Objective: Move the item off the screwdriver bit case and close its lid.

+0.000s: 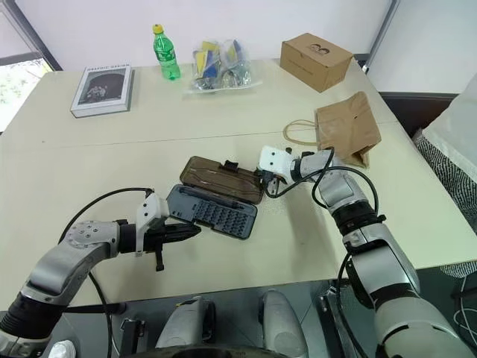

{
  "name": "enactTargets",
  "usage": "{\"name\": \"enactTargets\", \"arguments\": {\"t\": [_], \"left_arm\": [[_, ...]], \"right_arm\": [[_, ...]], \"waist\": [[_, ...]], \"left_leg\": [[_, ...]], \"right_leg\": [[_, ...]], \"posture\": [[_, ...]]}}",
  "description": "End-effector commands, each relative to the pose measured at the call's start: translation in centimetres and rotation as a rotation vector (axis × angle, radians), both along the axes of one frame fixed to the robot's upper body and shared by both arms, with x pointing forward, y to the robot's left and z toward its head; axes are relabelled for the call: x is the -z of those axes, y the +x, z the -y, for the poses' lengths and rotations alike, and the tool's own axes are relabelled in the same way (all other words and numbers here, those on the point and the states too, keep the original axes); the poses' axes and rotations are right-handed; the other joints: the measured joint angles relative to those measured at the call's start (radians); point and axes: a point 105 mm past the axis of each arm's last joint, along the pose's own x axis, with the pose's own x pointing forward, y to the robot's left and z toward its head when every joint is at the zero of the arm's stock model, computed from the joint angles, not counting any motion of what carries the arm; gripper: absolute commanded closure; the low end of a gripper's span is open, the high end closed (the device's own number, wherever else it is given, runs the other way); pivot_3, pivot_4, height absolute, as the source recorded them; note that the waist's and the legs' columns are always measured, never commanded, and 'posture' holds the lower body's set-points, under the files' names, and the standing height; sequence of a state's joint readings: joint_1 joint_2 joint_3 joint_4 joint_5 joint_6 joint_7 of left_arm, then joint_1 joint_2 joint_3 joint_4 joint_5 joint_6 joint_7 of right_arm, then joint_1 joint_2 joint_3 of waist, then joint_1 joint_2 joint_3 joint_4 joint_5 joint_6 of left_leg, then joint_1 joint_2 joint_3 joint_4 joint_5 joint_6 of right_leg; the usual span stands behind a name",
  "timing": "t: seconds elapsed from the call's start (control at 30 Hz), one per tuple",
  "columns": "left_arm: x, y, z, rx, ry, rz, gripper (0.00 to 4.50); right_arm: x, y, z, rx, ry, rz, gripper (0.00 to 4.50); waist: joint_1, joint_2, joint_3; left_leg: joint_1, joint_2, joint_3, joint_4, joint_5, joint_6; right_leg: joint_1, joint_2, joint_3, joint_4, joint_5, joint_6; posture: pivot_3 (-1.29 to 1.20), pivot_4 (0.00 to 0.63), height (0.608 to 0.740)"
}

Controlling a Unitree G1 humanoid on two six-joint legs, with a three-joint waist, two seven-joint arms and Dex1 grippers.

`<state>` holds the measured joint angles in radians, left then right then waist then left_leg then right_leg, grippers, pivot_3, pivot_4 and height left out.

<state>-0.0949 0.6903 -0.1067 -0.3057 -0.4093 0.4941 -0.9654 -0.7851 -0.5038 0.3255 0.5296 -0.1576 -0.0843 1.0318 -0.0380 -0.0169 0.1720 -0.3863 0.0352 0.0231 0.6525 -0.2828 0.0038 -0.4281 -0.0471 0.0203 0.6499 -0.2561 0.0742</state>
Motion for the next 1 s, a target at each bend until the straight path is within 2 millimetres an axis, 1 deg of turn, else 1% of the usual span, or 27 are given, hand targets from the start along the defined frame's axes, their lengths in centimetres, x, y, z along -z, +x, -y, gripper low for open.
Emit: {"name": "enactTargets", "arguments": {"t": [0.03, 0.2, 0.3, 0.5, 0.77, 0.9, 1.0], "left_arm": [[-2.0, 0.7, -0.3, -0.008, -0.027, 0.054, 4.5], [-2.8, 1.2, -0.6, -0.019, -0.036, 0.062, 4.5], [-3.0, 1.4, -0.8, -0.024, -0.035, 0.063, 4.5], [-3.0, 1.2, -0.7, -0.018, -0.032, 0.059, 4.5], [-2.0, -0.5, -0.3, 0.017, -0.023, -0.009, 4.5], [-1.6, -1.2, -0.6, 0.025, -0.012, -0.038, 4.5], [-1.5, -1.3, -0.9, 0.018, 0.001, -0.04, 4.5]], "right_arm": [[-0.9, -1.3, -1.2, -0.138, -0.039, 0.065, 4.47], [-1.4, -1.5, -1.6, -0.196, -0.053, 0.115, 4.47], [-1.8, -1.6, -2.1, -0.225, -0.046, 0.147, 4.47], [-2.1, -0.7, -2.9, -0.225, -0.037, 0.183, 4.47], [-3.2, 0.1, -4.0, -0.224, -0.008, 0.287, 4.47], [-4.0, 0.5, -4.1, -0.209, 0.004, 0.338, 4.47], [-4.4, 0.6, -3.7, -0.206, -0.006, 0.367, 4.47]], "waist": [[0.0, 0.0, 0.0], [-0.001, 0.0, 0.0], [-0.001, 0.0, 0.0], [-0.004, 0.0, 0.0], [-0.008, 0.0, 0.0], [-0.006, 0.0, 0.0], [-0.006, 0.0, 0.0]], "left_leg": [[0.0, 0.0, 0.0, 0.0, 0.0, 0.0], [0.0, 0.0, 0.0, 0.0, 0.0, 0.0], [0.0, 0.0, 0.0, 0.0, 0.0, 0.0], [0.0, 0.0, 0.0, 0.0, 0.0, 0.0], [0.001, 0.0, 0.0, 0.0, 0.001, -0.001], [0.001, 0.0, 0.0, 0.0, 0.001, -0.001], [0.001, 0.0, 0.0, 0.0, 0.001, -0.002]], "right_leg": [[0.0, 0.0, 0.0, 0.0, 0.0, 0.0], [0.0, 0.0, 0.0, 0.0, 0.0, 0.0], [0.0, 0.0, 0.0, 0.0, 0.0, 0.0], [0.0, 0.0, 0.0, 0.0, 0.0, 0.0], [0.0, 0.0, 0.001, 0.001, 0.0, 0.0], [0.0, 0.0, 0.001, 0.002, 0.0, 0.0], [0.0, 0.0, 0.001, 0.002, 0.0, 0.0]], "posture": [[0.0, 0.15, 0.74], [0.0, 0.15, 0.74], [0.0, 0.15, 0.74], [0.0, 0.15, 0.74], [0.0, 0.15, 0.74], [0.0, 0.15, 0.74], [0.0, 0.15, 0.74]]}}
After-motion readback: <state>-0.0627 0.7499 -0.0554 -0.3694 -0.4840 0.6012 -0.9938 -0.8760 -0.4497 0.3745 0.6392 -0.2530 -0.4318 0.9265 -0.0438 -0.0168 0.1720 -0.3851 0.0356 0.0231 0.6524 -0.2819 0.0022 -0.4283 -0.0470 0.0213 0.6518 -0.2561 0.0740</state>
